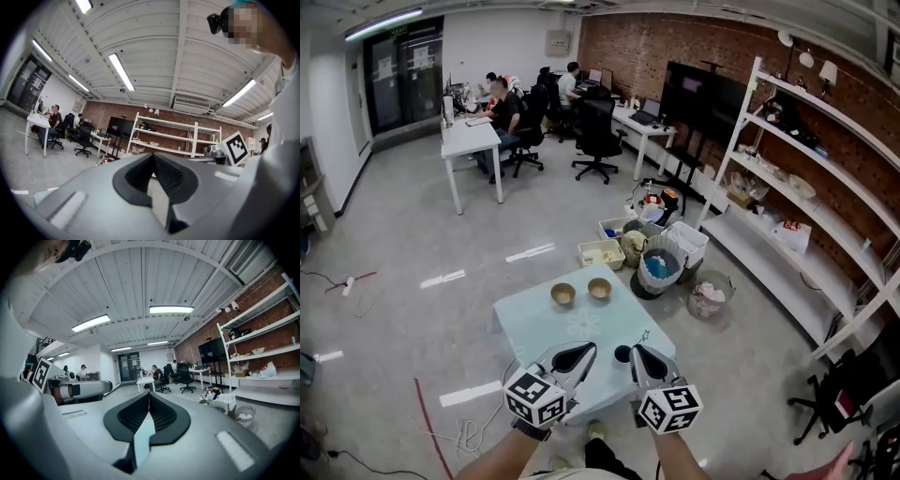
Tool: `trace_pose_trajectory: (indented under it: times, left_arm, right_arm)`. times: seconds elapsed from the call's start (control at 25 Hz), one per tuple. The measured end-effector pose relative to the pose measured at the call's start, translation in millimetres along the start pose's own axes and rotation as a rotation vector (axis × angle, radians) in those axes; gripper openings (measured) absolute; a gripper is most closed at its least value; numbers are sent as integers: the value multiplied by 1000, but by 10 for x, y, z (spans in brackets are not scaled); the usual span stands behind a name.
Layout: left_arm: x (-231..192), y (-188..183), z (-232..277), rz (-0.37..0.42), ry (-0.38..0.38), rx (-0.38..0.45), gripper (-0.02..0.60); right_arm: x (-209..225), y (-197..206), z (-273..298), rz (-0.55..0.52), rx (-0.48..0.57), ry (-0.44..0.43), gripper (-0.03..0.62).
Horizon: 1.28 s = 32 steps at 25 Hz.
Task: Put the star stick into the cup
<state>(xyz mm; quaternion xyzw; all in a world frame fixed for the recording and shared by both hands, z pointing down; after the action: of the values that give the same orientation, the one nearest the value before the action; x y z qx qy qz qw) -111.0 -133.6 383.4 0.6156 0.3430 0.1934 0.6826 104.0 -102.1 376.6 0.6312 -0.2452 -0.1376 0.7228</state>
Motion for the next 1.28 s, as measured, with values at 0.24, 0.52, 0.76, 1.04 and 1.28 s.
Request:
trace_pose_trajectory:
  times: [0.24,0.52,0.76,1.04,1.28]
  left_arm:
    - [9,-234,-70,23,-8,54,3]
    - [40,-243,-74,22,-11,57,3]
    - [3,-243,-76,23,-14,58,3]
    - [-22,-213,-67,17,-21,58,3]
    - [-48,-171,-50,14,-24,57,3]
  right_arm:
    - [-100,-155,-15,-16,21,-9,11]
    - [-152,-173,-21,-36,14,-22,11]
    - [-179,-188,16,-49,16,-21,11]
    - [-172,-156,50,-46,8,-22,11]
    - [-149,-116,69,-41,7,-18,11]
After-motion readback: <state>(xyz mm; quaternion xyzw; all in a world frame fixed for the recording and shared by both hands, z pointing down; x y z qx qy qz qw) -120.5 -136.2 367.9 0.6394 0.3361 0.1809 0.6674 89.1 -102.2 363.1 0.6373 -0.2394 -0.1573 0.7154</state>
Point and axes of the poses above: the fingertips, and each gripper's own axes: z forward along the fingers, x to its right, y out of its underside, the point moved 10 cm from there along -z, backward along the fingers, and after that the axes turned 8 degrees about -y, right-handed, at the moved point
